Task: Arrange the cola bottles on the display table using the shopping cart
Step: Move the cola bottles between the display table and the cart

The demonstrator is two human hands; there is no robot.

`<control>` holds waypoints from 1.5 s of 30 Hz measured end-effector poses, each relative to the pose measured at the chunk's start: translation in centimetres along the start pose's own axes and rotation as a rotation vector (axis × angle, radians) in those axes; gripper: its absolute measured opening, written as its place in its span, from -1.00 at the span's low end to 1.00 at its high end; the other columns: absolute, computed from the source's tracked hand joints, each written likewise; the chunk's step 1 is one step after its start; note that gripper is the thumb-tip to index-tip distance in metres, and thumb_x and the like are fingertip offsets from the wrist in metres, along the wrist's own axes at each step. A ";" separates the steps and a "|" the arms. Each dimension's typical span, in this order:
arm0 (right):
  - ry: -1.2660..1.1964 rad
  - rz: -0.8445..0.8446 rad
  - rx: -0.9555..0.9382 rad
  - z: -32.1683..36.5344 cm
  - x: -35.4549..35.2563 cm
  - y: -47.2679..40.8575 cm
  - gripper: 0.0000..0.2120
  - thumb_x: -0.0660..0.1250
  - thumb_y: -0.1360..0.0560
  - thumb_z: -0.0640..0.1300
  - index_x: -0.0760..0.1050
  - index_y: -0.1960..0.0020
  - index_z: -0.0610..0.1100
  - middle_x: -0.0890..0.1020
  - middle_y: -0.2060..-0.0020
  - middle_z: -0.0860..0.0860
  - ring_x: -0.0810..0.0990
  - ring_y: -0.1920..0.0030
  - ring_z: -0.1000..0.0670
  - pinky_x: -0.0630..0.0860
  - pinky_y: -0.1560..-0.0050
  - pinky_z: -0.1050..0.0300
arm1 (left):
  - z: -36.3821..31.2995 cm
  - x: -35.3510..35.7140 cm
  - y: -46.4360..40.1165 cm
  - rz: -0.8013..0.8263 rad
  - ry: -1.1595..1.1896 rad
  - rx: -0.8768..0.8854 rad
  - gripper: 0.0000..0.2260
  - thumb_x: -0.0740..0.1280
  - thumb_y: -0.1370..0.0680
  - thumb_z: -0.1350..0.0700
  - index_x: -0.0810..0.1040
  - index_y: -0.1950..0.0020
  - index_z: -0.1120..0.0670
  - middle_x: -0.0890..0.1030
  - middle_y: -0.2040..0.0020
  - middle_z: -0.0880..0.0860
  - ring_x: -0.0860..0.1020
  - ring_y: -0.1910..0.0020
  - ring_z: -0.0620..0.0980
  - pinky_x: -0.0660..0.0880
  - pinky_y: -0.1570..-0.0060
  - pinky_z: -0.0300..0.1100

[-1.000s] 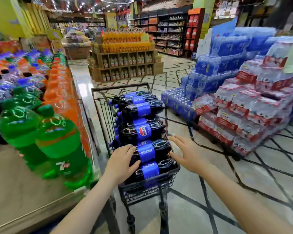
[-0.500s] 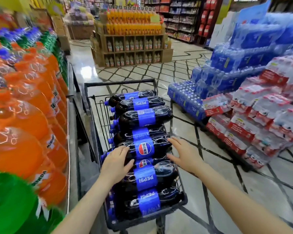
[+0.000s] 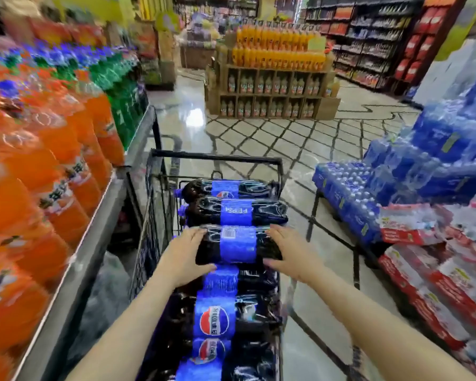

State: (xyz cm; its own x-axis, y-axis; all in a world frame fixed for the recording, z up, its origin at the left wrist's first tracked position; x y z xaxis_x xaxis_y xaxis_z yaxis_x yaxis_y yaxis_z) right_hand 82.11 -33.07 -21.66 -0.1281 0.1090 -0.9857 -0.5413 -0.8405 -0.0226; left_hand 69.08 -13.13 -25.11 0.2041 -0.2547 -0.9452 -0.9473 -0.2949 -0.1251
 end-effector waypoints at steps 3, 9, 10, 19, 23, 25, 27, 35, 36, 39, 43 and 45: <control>0.038 0.087 -0.058 -1.6 1.8 -3.7 -0.15 0.36 -0.41 0.26 0.07 -0.55 0.01 0.16 -0.52 -0.03 0.15 -0.49 -0.07 0.12 -0.45 -0.03 | 1.6 1.5 -3.5 0.079 -0.022 -0.052 0.07 0.56 -0.19 -0.28 0.24 -0.55 0.15 0.28 -0.50 0.19 0.27 -0.48 0.17 0.22 -0.48 -0.03; 0.119 0.189 -0.136 -1.5 3.5 -6.7 0.02 0.44 -0.21 0.37 0.12 -0.52 0.00 0.31 -0.40 0.00 0.28 -0.34 -0.13 0.30 -0.30 -0.08 | 3.2 3.4 -5.3 0.202 0.065 -0.089 0.20 0.45 -0.03 -0.42 0.15 -0.57 0.01 0.34 -0.37 0.05 0.43 -0.33 0.08 0.40 -0.32 -0.04; 0.134 0.203 -0.132 -1.3 3.6 -6.9 0.05 0.46 -0.19 0.37 0.12 -0.51 -0.01 0.32 -0.37 -0.02 0.28 -0.32 -0.15 0.32 -0.28 -0.11 | 3.3 3.4 -5.2 0.190 0.086 -0.093 0.18 0.44 -0.04 -0.42 0.15 -0.57 -0.01 0.33 -0.36 0.03 0.43 -0.33 0.07 0.41 -0.31 -0.03; 0.275 0.173 -0.180 0.3 4.2 -6.1 0.10 0.52 -0.15 0.28 0.08 -0.49 -0.11 0.32 -0.30 -0.10 0.32 -0.25 -0.18 0.28 -0.26 -0.21 | 1.4 2.7 -1.8 -0.006 0.066 -0.123 0.05 0.49 -0.10 -0.33 0.31 -0.51 0.06 0.37 -0.27 0.07 0.38 -0.26 0.09 0.44 -0.26 -0.03; 0.300 0.213 -0.227 1.0 4.7 -6.4 0.16 0.53 -0.14 0.27 -0.01 -0.52 -0.11 0.34 -0.31 -0.09 0.35 -0.24 -0.18 0.29 -0.25 -0.25 | 0.8 2.7 -1.0 -0.032 0.074 -0.146 0.06 0.54 -0.10 -0.31 0.29 -0.52 0.04 0.35 -0.33 0.10 0.36 -0.31 0.11 0.41 -0.29 -0.03; 0.303 0.207 -0.236 1.1 4.6 -6.5 0.14 0.51 -0.16 0.26 -0.01 -0.52 -0.11 0.35 -0.30 -0.08 0.35 -0.24 -0.17 0.29 -0.26 -0.26 | 1.2 2.7 -0.9 -0.002 0.090 -0.137 0.09 0.57 -0.11 -0.30 0.23 -0.54 0.01 0.32 -0.37 0.09 0.32 -0.36 0.10 0.37 -0.35 -0.01; 0.295 0.194 -0.235 1.0 4.5 -6.4 0.11 0.50 -0.16 0.25 0.02 -0.51 -0.10 0.37 -0.28 -0.06 0.36 -0.23 -0.15 0.30 -0.24 -0.23 | 1.8 2.8 -0.8 0.042 0.084 -0.105 0.12 0.55 -0.11 -0.33 0.17 -0.57 -0.03 0.32 -0.41 0.06 0.31 -0.40 0.07 0.34 -0.39 0.01; 0.287 0.135 -0.212 1.3 3.7 -5.3 0.06 0.46 -0.15 0.28 0.10 -0.50 -0.07 0.39 -0.29 -0.03 0.37 -0.24 -0.14 0.29 -0.25 -0.23 | 1.6 1.7 -0.2 0.019 0.014 -0.106 0.05 0.50 -0.11 -0.34 0.24 -0.50 0.03 0.44 -0.35 0.03 0.46 -0.28 0.08 0.45 -0.25 0.01; 0.287 0.119 -0.204 1.3 3.4 -4.8 0.06 0.46 -0.13 0.28 0.15 -0.49 -0.07 0.41 -0.29 -0.03 0.40 -0.23 -0.14 0.32 -0.22 -0.23 | 1.3 1.2 0.2 -0.007 0.019 -0.086 0.03 0.49 -0.12 -0.33 0.26 -0.49 0.04 0.45 -0.33 0.03 0.47 -0.25 0.08 0.47 -0.21 0.01; 0.236 0.027 -0.159 1.6 2.7 -2.6 0.04 0.42 0.01 0.32 0.33 -0.40 -0.08 0.54 -0.17 -0.01 0.52 -0.08 -0.14 0.47 -0.05 -0.20 | -0.2 -1.3 2.0 -0.097 -0.034 0.027 -0.02 0.47 -0.12 -0.33 0.33 -0.45 0.07 0.50 -0.27 0.04 0.53 -0.16 0.10 0.51 -0.11 0.01; 0.153 -0.096 -0.077 3.2 1.5 1.9 0.01 0.34 0.06 0.32 0.40 -0.33 -0.07 0.57 -0.11 0.01 0.57 0.01 -0.12 0.56 0.09 -0.09 | -2.2 -4.2 4.4 -0.133 -0.126 0.169 0.02 0.49 -0.12 -0.37 0.34 -0.44 0.10 0.54 -0.27 0.07 0.56 -0.14 0.10 0.54 -0.08 -0.01; 0.146 -0.143 -0.035 4.5 0.9 4.5 -0.01 0.30 0.04 0.32 0.39 -0.34 -0.07 0.58 -0.11 0.00 0.57 -0.01 -0.13 0.56 0.11 -0.07 | -2.8 -5.3 5.9 -0.135 -0.136 0.218 0.03 0.49 -0.13 -0.41 0.35 -0.45 0.12 0.53 -0.30 0.08 0.56 -0.18 0.11 0.54 -0.11 0.00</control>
State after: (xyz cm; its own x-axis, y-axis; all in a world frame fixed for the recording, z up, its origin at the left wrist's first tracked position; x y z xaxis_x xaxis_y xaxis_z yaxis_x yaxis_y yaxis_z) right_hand 75.79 -34.35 -21.87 0.0715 0.1529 -0.9857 -0.5159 -0.8401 -0.1677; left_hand 63.09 -16.15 -20.01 0.3105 -0.0967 -0.9456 -0.9477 -0.1088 -0.3000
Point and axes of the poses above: each hand's wrist, its own y-axis away from the middle knuckle, its own x-axis out of the palm, z = x × y, the point moved 9 cm from there along -y, towards the middle knuckle
